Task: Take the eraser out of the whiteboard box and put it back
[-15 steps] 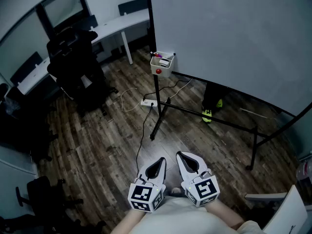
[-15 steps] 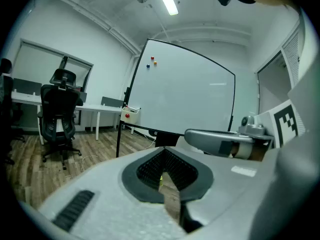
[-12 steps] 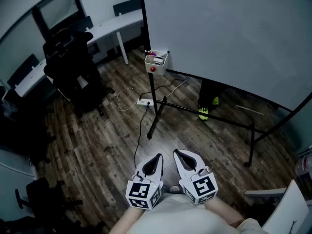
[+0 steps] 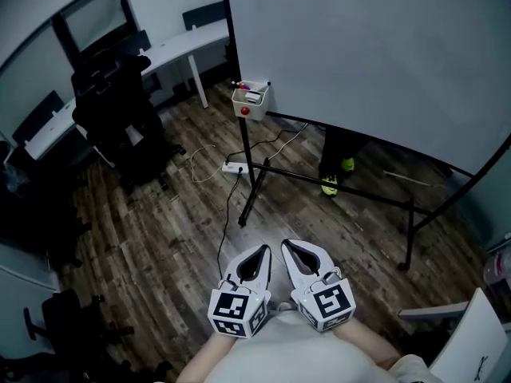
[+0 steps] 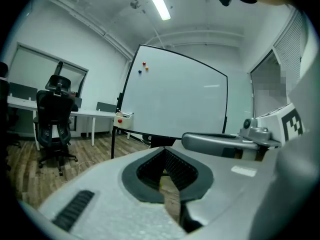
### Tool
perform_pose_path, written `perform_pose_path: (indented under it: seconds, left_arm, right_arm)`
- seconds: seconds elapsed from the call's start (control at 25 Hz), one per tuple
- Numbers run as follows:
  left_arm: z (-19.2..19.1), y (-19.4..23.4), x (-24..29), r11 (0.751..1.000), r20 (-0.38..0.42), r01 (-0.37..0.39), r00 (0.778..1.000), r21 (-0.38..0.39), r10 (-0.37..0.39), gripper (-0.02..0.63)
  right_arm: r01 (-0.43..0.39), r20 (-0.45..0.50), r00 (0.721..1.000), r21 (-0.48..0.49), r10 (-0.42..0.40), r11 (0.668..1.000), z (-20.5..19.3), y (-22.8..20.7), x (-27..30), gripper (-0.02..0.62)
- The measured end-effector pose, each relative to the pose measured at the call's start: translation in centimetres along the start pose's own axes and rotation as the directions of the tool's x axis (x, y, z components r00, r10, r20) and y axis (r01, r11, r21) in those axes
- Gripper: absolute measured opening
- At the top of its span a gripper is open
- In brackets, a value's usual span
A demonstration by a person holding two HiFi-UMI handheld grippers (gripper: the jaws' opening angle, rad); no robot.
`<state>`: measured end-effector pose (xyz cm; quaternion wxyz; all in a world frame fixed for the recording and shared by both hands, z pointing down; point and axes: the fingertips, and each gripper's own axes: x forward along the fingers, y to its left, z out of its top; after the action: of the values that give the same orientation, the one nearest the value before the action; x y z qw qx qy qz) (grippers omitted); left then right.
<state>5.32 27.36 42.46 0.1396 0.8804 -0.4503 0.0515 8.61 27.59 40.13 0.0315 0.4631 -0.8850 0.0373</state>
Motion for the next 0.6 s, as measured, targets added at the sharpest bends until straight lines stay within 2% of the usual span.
perform_pose_path:
  seconds: [0.2,0.6]
  left_arm:
    - [-0.5,-0.5,-0.4,1.0,-0.005,-0.011,1.0,-0.003,0.011,0.003]
    - [-1.2,0.1,-1.7,0.998,-0.003,-0.066,0.998,-0.022,0.066,0.003]
  right_arm:
    - [0.001,0.008,1.0,0.044,-0.002,0.999,-0.4,-0.2,-0.4,0.006]
    - [-0.031,0.0,1.0,0.038,0.031,0.999,-1.0,1.0,-0.7,0.005]
